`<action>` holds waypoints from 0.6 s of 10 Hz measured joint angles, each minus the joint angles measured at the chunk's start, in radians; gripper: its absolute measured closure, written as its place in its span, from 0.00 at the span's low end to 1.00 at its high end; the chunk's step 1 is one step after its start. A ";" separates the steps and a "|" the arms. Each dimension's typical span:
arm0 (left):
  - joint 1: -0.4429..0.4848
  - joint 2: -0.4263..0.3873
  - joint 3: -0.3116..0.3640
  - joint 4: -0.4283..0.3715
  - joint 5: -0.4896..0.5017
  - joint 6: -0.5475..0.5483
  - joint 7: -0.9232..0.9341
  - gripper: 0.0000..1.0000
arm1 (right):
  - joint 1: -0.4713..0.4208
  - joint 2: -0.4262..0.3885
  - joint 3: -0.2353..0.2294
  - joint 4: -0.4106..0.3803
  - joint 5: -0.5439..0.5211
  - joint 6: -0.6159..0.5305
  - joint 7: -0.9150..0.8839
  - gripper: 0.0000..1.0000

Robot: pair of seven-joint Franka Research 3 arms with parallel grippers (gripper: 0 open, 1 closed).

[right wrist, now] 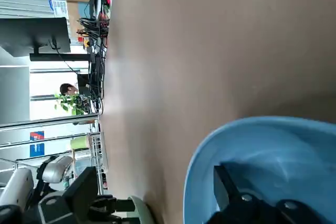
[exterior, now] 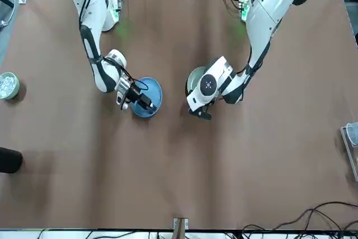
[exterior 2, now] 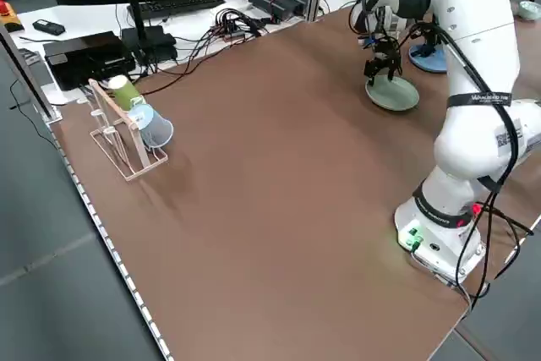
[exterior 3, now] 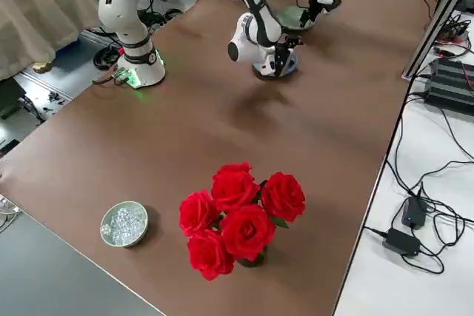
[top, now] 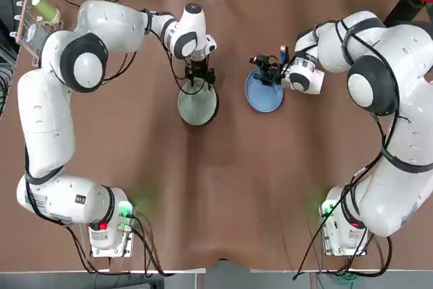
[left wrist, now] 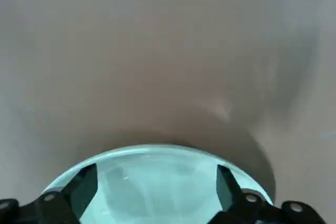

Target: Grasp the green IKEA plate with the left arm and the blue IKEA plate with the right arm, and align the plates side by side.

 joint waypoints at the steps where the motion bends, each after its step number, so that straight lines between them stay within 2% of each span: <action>1: -0.006 0.003 0.008 0.017 0.000 0.000 0.000 0.00 | 0.006 0.004 0.000 0.006 0.010 0.001 0.000 0.02; 6: -0.061 0.030 0.075 0.073 0.000 0.000 0.000 0.00 | 0.026 0.023 0.000 0.036 0.047 0.002 0.000 0.02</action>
